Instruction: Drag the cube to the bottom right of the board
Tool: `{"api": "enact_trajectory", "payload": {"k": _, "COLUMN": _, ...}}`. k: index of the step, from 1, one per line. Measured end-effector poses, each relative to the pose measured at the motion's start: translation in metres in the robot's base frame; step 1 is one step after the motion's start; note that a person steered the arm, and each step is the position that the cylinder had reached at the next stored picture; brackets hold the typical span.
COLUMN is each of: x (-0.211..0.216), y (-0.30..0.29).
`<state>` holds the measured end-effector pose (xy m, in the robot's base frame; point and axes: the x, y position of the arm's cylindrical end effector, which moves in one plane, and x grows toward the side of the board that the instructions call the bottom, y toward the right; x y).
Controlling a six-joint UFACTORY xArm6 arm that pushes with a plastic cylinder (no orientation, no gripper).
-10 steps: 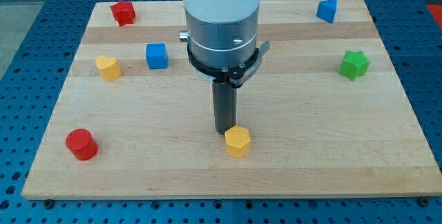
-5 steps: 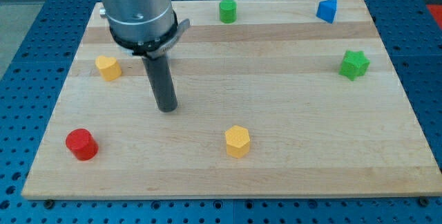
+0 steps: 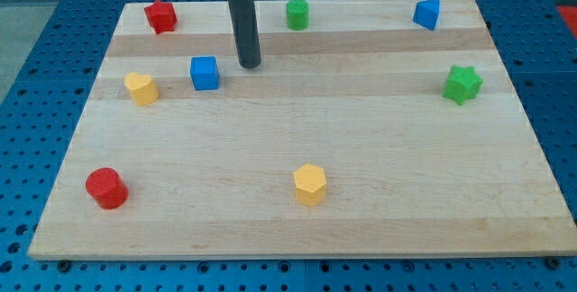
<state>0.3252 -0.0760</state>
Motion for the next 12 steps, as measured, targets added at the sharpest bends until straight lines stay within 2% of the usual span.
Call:
{"api": "enact_trajectory", "payload": {"k": 3, "x": -0.009, "y": -0.092}}
{"api": "enact_trajectory", "payload": {"k": 5, "x": 0.013, "y": -0.122}}
{"api": "enact_trajectory", "payload": {"k": 7, "x": 0.024, "y": -0.112}}
{"api": "enact_trajectory", "payload": {"k": 9, "x": 0.027, "y": -0.068}}
{"api": "enact_trajectory", "payload": {"k": 12, "x": 0.072, "y": -0.023}}
